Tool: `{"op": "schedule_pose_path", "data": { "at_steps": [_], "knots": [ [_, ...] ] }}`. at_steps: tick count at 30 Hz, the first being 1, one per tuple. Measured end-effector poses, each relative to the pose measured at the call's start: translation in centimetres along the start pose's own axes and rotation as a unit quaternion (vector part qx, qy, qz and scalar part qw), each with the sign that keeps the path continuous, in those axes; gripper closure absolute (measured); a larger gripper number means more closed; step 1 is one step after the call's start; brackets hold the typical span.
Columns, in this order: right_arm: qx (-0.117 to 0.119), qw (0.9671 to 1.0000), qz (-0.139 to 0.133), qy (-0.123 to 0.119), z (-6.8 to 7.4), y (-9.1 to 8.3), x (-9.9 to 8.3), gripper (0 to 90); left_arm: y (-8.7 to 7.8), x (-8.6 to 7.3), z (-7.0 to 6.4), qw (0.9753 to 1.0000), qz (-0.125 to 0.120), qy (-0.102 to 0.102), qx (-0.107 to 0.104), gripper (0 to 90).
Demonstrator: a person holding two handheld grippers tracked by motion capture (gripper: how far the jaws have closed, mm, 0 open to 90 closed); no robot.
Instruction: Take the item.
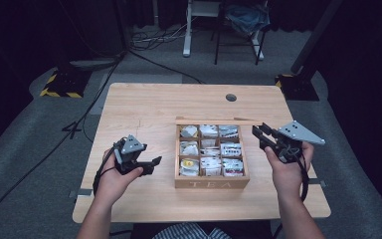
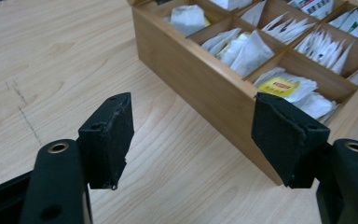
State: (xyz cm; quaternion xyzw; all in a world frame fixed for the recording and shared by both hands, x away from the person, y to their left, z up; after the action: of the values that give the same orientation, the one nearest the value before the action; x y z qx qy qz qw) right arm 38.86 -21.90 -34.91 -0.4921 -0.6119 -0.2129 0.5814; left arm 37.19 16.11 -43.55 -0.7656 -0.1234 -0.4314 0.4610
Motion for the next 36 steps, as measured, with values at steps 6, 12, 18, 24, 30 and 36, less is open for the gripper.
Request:
{"op": "schedule_pose_path", "data": {
  "at_steps": [6, 12, 18, 24, 30, 36],
  "knots": [
    [0.001, 1.0000, -0.001, -0.001, 0.0, 0.0, 0.0, 70.0, -0.4, 0.8, -1.7, 0.9994, -0.006, 0.026, -0.021, 29.6],
    [-0.001, 1.0000, 0.001, -0.003, 0.0, 0.0, 0.0, 70.1, -0.1, 1.8, -3.8, 0.9976, -0.009, 0.047, -0.051, 30.3],
    [0.002, 1.0000, -0.002, 0.000, 0.0, 0.0, 0.0, 70.0, 0.8, 2.3, -5.2, 0.9958, -0.010, 0.057, -0.071, 34.4],
    [0.002, 1.0000, -0.002, -0.001, 0.0, 0.0, 0.0, 70.0, 1.7, 2.9, -6.9, 0.9931, -0.009, 0.067, -0.096, 37.1],
    [0.002, 1.0000, -0.003, -0.001, 0.0, 0.0, -0.1, 70.0, 2.9, 3.6, -8.4, 0.9903, -0.016, 0.071, -0.119, 39.1],
    [0.001, 1.0000, -0.003, -0.002, 0.0, 0.0, -0.1, 70.0, 4.2, 3.8, -9.3, 0.9879, -0.012, 0.075, -0.135, 41.1]
  ]
}}
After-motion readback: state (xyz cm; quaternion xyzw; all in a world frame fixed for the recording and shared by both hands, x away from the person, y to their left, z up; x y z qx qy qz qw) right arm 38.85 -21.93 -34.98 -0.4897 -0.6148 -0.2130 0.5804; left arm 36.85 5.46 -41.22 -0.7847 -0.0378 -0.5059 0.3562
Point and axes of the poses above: each handheld gripper's, and its own axes: y roughly forward along the jaws, x roughly out of its top, z roughly to its left, the point moved 4 cm from there along y, roughly forward along the jaws, and after that the axes turned 11 degrees about -y, right-handed, at the moved point
